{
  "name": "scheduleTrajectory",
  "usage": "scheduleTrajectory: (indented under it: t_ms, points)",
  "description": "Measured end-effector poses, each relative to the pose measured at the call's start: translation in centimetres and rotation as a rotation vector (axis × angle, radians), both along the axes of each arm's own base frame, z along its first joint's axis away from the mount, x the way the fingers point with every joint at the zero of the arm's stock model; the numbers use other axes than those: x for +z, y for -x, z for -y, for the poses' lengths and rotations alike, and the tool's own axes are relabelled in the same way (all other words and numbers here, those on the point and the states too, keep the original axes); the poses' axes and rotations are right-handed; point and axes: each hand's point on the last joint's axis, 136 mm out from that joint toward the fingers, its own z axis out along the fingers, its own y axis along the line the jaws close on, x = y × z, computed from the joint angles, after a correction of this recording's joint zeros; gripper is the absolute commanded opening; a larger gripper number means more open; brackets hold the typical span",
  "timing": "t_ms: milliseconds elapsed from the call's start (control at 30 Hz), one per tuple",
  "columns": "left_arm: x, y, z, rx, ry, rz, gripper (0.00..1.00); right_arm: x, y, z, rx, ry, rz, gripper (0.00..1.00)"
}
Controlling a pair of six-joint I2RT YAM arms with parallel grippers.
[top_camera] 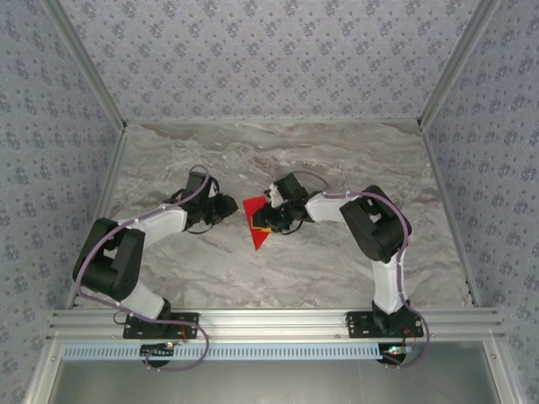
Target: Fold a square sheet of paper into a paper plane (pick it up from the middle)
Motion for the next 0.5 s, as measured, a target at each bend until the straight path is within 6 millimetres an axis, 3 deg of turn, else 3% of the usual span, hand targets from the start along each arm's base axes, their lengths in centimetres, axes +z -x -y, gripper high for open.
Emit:
scheduleTrajectory:
  t_ms: [167,300,500]
  points:
    - [0.4,1.3,2.6,-0.082,0.041,0.000,0.11,-0.8,-0.1,0.6,-0.009,0.025,0.008,0.04]
    - [0.3,2.4,4.4,-0.138,0.052,-0.004,0.04,-0.9,-0.2,0.6,-0.008,0.025,0.011,0.00]
    - [-1.8,3.5,5.3,-0.173,0.037,-0.060,0.00,-0.9,-0.2,0.6,-0.008,0.025,0.012,0.00]
